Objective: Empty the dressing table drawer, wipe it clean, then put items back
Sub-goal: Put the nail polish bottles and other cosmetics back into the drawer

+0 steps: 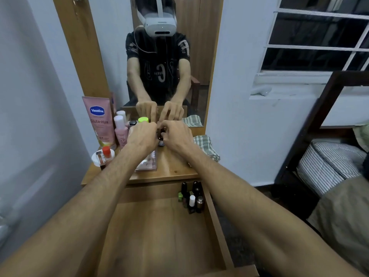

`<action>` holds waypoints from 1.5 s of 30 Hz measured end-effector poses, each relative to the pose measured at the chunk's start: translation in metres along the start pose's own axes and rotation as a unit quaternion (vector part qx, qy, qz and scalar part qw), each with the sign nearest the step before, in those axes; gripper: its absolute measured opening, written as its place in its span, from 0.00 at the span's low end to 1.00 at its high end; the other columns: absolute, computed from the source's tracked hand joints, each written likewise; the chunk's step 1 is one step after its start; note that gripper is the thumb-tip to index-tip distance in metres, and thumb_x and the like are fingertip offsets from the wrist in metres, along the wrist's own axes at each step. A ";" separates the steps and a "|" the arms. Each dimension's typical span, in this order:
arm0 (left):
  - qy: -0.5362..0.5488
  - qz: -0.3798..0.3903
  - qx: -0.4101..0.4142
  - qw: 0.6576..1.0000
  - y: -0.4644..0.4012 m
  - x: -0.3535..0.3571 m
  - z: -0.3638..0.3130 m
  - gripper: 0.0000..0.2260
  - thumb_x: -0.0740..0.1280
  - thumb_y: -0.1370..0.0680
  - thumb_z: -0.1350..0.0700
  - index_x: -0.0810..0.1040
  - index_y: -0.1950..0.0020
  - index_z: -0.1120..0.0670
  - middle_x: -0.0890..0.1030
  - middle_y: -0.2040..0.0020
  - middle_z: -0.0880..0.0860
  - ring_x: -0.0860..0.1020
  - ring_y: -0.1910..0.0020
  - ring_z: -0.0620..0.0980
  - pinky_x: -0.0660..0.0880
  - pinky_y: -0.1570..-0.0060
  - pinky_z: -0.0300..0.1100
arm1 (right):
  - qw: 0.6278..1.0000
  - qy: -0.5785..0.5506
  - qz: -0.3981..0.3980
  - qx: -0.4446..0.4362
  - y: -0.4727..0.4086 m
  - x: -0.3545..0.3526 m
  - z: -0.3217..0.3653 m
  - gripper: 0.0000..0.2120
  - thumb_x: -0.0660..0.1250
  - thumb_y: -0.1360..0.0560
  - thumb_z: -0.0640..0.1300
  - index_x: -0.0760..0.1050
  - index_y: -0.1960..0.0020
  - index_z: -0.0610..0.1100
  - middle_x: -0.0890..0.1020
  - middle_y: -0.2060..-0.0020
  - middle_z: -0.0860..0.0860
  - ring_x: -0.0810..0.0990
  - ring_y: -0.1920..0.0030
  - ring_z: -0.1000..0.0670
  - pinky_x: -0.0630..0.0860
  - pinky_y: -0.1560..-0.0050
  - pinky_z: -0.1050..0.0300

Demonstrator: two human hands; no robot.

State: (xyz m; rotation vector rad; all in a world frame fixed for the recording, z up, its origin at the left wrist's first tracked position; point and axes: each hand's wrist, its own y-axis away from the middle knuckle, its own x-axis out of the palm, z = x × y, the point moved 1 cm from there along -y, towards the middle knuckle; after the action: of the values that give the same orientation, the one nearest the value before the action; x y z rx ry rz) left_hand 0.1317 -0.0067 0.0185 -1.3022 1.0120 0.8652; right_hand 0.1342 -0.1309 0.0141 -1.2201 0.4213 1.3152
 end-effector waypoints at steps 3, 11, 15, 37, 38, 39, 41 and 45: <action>0.012 -0.012 -0.007 1.000 -0.001 0.003 -0.008 0.07 0.66 0.22 0.58 0.77 0.45 0.58 0.82 0.49 0.60 0.81 0.49 0.62 0.74 0.57 0.52 | 1.000 -0.015 -0.020 0.008 0.003 -0.003 -0.010 0.05 0.69 0.24 0.39 0.83 0.50 0.46 0.84 0.59 0.50 0.80 0.56 0.46 0.77 0.57 0.51; 0.011 -0.014 -0.012 1.000 -0.007 0.008 -0.028 0.13 0.70 0.22 0.55 0.75 0.42 0.60 0.82 0.47 0.61 0.80 0.47 0.61 0.69 0.59 0.48 | 0.997 -0.048 -0.047 0.030 0.015 -0.012 -0.038 0.05 0.73 0.25 0.42 0.86 0.50 0.43 0.85 0.60 0.49 0.80 0.58 0.51 0.80 0.54 0.53; 0.011 -0.021 0.008 1.000 -0.007 0.005 -0.035 0.11 0.70 0.23 0.55 0.77 0.45 0.59 0.82 0.50 0.60 0.80 0.50 0.60 0.70 0.60 0.47 | 0.996 -0.063 -0.053 0.030 0.021 -0.026 -0.044 0.04 0.73 0.25 0.42 0.86 0.52 0.43 0.85 0.62 0.50 0.80 0.59 0.51 0.77 0.53 0.56; 0.336 0.046 -0.047 0.940 0.153 -0.009 -0.061 0.10 0.74 0.34 0.46 0.78 0.60 0.48 0.81 0.69 0.47 0.78 0.69 0.44 0.71 0.68 0.41 | 0.991 -0.051 0.073 0.097 0.169 -0.088 -0.038 0.06 0.71 0.32 0.41 0.85 0.64 0.49 0.82 0.71 0.56 0.81 0.65 0.56 0.77 0.62 0.61; 0.336 0.056 -0.056 0.939 0.160 -0.002 -0.063 0.10 0.73 0.35 0.45 0.78 0.60 0.48 0.81 0.69 0.46 0.78 0.68 0.44 0.71 0.68 0.41 | 0.990 -0.045 0.085 0.107 0.175 -0.082 -0.040 0.06 0.71 0.32 0.42 0.85 0.64 0.49 0.82 0.71 0.56 0.81 0.65 0.56 0.80 0.60 0.58; 0.334 0.065 -0.063 0.938 0.166 0.005 -0.065 0.10 0.73 0.35 0.45 0.78 0.60 0.48 0.81 0.69 0.45 0.78 0.68 0.44 0.70 0.68 0.41 | 0.988 -0.040 0.098 0.114 0.180 -0.077 -0.042 0.05 0.70 0.33 0.42 0.85 0.64 0.49 0.82 0.71 0.56 0.82 0.64 0.55 0.82 0.59 0.56; 0.320 0.082 -0.069 0.942 0.173 0.017 -0.069 0.11 0.74 0.35 0.43 0.78 0.61 0.47 0.82 0.68 0.45 0.79 0.66 0.43 0.69 0.67 0.41 | 0.986 -0.025 0.119 0.116 0.188 -0.068 -0.045 0.06 0.68 0.35 0.43 0.84 0.65 0.49 0.82 0.71 0.57 0.81 0.63 0.54 0.83 0.57 0.52; 0.300 0.119 -0.071 0.944 0.179 0.036 -0.077 0.11 0.73 0.35 0.42 0.77 0.60 0.46 0.82 0.67 0.44 0.80 0.63 0.45 0.73 0.64 0.42 | 0.986 0.000 0.137 0.098 0.194 -0.052 -0.049 0.04 0.69 0.35 0.42 0.83 0.63 0.48 0.82 0.70 0.54 0.80 0.63 0.51 0.81 0.58 0.53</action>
State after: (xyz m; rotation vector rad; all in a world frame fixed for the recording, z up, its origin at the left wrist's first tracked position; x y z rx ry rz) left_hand -0.0305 -0.0680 -0.0766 -1.6394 1.6350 0.7392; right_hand -0.0329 -0.2376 -0.0451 -1.0224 0.7217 1.4681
